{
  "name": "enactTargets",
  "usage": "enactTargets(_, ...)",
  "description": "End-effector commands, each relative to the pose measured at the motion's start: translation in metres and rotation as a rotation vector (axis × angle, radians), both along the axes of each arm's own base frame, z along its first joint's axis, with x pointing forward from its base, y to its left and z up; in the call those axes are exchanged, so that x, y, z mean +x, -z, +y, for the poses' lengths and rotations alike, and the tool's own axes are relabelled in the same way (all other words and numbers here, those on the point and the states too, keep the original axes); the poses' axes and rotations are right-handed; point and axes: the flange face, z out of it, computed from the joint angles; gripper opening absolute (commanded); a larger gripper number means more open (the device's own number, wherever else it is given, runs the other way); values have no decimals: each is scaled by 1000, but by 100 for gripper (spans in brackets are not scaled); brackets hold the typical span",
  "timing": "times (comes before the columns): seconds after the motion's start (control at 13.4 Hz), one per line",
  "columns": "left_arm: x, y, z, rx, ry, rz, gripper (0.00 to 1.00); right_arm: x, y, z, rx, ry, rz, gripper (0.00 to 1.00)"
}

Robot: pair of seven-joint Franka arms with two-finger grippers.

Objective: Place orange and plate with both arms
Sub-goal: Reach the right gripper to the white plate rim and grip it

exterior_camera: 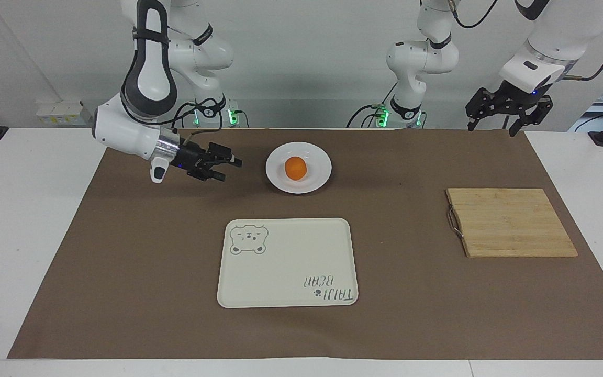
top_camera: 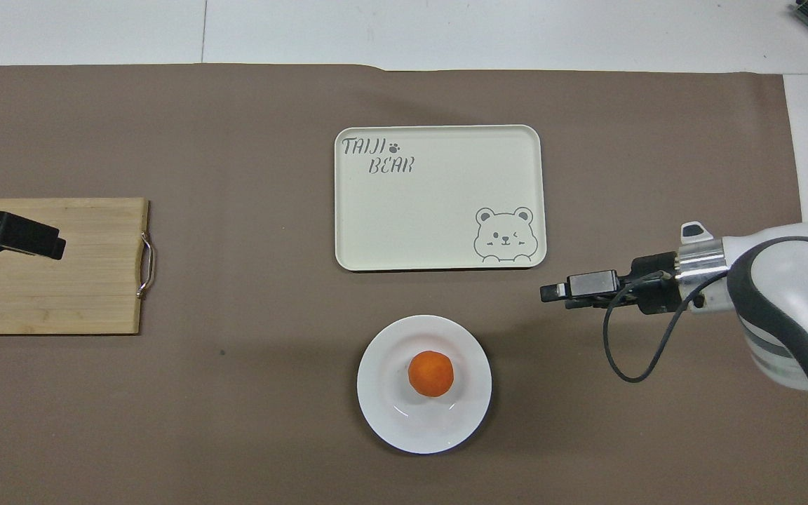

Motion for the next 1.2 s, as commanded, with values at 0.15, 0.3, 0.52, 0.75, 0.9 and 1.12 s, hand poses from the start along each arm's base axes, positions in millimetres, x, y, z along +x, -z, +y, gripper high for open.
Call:
enactTargets(0.15, -8, 0, 4, 30, 16, 8, 100, -35, 21, 24, 22, -9, -18, 100)
enactTargets(0.3, -9, 0, 5, 39, 42, 9, 100, -46, 39, 31, 47, -26, -48, 100)
enactTargets(0.52, -8, 0, 5, 37, 42, 6, 100, -62, 65, 41, 41, -85, -95, 100)
enactTargets(0.75, -7, -1, 4, 35, 39, 0, 100, -81, 87, 50, 50, -99, -133, 100)
enactTargets(0.9, -7, -1, 4, 33, 38, 0, 100, -88, 97, 53, 61, -87, -120, 100)
enactTargets(1.12, -7, -1, 5, 34, 33, 0, 100, -93, 110, 52, 65, -77, -95, 100)
